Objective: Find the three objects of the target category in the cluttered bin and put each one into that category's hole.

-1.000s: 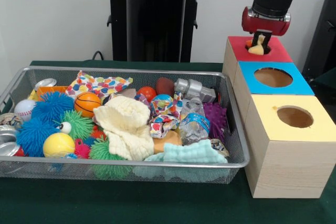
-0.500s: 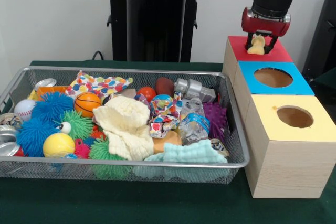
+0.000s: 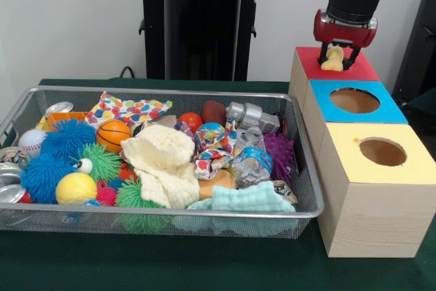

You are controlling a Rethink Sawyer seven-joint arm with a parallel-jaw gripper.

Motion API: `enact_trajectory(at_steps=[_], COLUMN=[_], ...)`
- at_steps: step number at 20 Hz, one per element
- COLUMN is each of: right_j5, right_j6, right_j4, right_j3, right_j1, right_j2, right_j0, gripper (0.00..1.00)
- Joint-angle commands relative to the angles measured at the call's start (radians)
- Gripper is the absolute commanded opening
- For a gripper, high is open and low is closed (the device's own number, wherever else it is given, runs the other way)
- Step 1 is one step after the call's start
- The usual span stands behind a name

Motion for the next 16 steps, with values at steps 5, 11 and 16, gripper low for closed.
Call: enact_trajectory(at_steps=[5, 11, 16], right_j5=[0.092, 0.218, 0.199], right_j6=[0.124, 0.104, 0.102], right_j4=[0.069, 0.094, 0.092], right_j3=[-0.052, -0.072, -0.064], right_j1=[-0.097, -0.191, -0.194], right_j2=[0.024, 0.024, 0.019], right_j0=[-0.03, -0.047, -0.048], gripper=[1.0, 1.0, 1.0])
